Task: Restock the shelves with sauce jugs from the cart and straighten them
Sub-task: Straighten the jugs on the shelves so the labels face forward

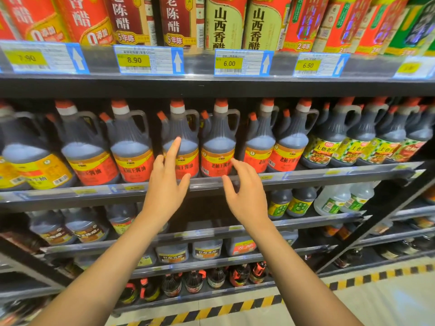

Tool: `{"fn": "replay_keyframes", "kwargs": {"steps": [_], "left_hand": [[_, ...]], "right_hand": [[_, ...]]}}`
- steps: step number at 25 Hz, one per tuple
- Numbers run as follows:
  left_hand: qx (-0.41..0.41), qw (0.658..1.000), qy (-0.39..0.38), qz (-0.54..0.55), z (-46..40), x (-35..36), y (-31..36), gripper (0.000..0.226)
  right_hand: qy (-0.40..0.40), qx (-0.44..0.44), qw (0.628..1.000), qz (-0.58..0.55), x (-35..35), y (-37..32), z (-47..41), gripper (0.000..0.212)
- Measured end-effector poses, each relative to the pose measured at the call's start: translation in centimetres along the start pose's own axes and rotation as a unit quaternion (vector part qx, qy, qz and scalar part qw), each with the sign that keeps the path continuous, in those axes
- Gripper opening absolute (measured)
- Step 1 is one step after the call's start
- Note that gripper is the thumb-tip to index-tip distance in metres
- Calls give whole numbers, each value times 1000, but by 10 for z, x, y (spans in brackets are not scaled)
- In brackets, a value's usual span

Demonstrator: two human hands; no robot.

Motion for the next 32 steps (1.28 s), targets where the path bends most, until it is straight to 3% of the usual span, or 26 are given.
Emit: {"fn": "replay_keyframes", "kwargs": {"steps": [3, 8, 14, 20, 27, 32], "left_hand": [[-22, 999, 7, -38, 11, -4, -5, 90], [-103, 992, -9, -67, 46, 30, 19, 86], [-34, 997, -51, -41, 38, 109, 99, 69], [-36, 994, -71, -76, 7, 155, 130, 76], [-37, 987, -37, -152, -22, 150, 133, 86], [-40, 991, -9, -125, -30, 149, 129, 87]], "right_hand": [[-8, 12, 999, 34, -12, 18, 9, 42], [-57, 2, 996, 66, -35, 56, 10, 53], [-86, 16, 993, 82, -69, 117, 4, 57], [-94, 16, 991, 94, -90, 154, -13, 59], [-64, -5, 989, 134, -98, 145, -43, 68], [-55, -17, 996, 67, -89, 130, -63, 83]]}}
Point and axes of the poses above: each hand's wrist, its own z-axis away from the middle knuckle, its own x-axis out of the palm, y = z × x, the point moved 9 cm from there along -z, towards the middle knuckle, and after that the axes turned 9 degrees about z, right-handed, at the moved point
